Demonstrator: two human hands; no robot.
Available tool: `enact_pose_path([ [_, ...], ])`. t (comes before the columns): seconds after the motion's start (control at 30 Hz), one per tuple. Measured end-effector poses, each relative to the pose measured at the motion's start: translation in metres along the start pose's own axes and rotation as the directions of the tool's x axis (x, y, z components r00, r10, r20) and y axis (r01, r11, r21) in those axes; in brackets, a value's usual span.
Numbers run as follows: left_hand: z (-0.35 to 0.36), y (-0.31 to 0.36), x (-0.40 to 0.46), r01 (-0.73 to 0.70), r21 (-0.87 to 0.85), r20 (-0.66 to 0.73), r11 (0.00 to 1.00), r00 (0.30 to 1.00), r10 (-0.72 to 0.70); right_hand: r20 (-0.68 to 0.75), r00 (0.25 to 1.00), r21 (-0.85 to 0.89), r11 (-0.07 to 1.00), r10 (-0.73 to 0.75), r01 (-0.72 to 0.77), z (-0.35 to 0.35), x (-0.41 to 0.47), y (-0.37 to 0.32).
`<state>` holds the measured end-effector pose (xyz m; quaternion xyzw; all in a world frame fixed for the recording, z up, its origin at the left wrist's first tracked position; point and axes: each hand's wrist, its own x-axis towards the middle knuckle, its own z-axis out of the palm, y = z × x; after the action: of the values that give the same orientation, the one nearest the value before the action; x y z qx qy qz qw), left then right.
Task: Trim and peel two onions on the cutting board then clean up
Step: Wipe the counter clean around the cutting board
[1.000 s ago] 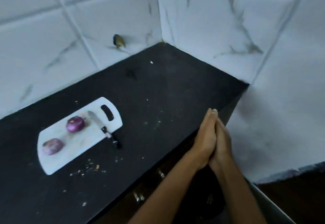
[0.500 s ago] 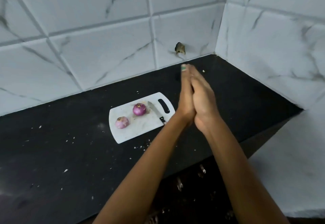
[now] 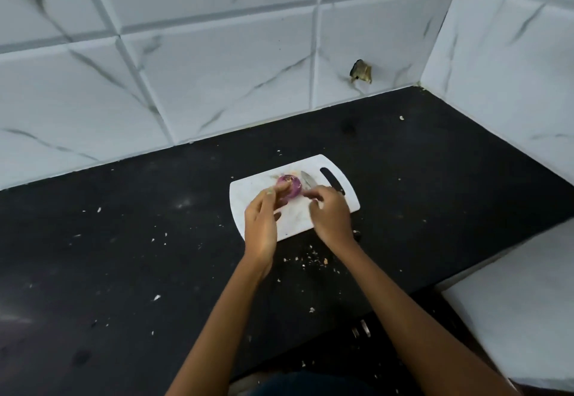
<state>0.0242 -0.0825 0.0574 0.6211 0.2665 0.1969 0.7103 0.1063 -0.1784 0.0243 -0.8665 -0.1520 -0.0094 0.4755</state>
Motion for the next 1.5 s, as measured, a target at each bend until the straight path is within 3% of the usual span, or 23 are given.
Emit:
enact_pose_path([
  [0.17, -0.02, -0.022, 0.007, 0.073, 0.009, -0.15, 0.997, 0.986, -0.071, -0.056, 0.964, 0.058, 0.964, 0.261, -0.258, -0.013, 0.002, 0.012],
  [0.27, -0.021, -0.033, 0.016, 0.079, 0.095, -0.124, 0.992, 0.99, -0.067, -0.022, 0.961, -0.073, 0.958, 0.276, -0.277, -0.011, 0.014, 0.019],
  [0.33, -0.019, -0.038, 0.025, -0.001, 0.216, -0.111, 0.976, 0.994, 0.026, 0.009, 0.975, -0.213, 0.953, 0.223, -0.216, -0.008, 0.023, 0.025],
  [0.47, -0.007, -0.04, 0.049, -0.013, 0.672, -0.104, 0.741, 0.988, 0.112, 0.207, 0.954, -0.495, 0.864, 0.219, -0.091, -0.006, 0.032, 0.033],
  [0.57, 0.009, -0.04, 0.072, -0.082, 0.823, 0.009, 0.562, 0.991, 0.132, 0.222, 0.956, -0.496, 0.866, 0.192, -0.059, -0.004, 0.039, 0.045],
  [0.63, 0.018, -0.041, 0.089, -0.134, 0.882, 0.078, 0.452, 0.987, 0.14, 0.2, 0.963, -0.455, 0.888, 0.18, -0.071, -0.005, 0.045, 0.051],
  [0.8, 0.03, -0.049, 0.116, -0.154, 0.942, 0.158, 0.298, 0.987, 0.009, 0.184, 0.964, -0.445, 0.891, 0.192, -0.092, -0.01, 0.068, 0.057],
  [0.93, 0.028, -0.054, 0.125, -0.175, 0.954, 0.172, 0.242, 0.984, 0.037, 0.199, 0.959, -0.458, 0.884, 0.201, -0.09, -0.008, 0.08, 0.062],
  [1.03, 0.027, -0.052, 0.128, -0.159, 0.967, 0.15, 0.198, 0.987, 0.058, 0.13, 0.984, -0.514, 0.857, 0.125, -0.041, -0.001, 0.082, 0.059],
  [1.13, 0.025, -0.049, 0.129, -0.15, 0.96, 0.142, 0.235, 0.989, 0.052, 0.128, 0.992, -0.305, 0.952, 0.015, 0.024, 0.01, 0.086, 0.046],
  [1.23, 0.02, -0.045, 0.129, -0.14, 0.943, 0.137, 0.301, 0.99, 0.028, 0.293, 0.955, -0.097, 0.993, -0.039, 0.07, 0.025, 0.093, 0.029],
  [1.33, 0.008, -0.038, 0.122, -0.098, 0.932, 0.103, 0.349, 0.995, 0.003, 0.436, 0.899, -0.149, 0.981, -0.047, 0.124, 0.039, 0.097, 0.016],
  [1.5, -0.024, -0.038, 0.101, 0.022, 0.807, 0.011, 0.59, 0.999, -0.052, 0.452, 0.892, -0.239, 0.96, -0.02, 0.143, 0.057, 0.095, 0.022],
])
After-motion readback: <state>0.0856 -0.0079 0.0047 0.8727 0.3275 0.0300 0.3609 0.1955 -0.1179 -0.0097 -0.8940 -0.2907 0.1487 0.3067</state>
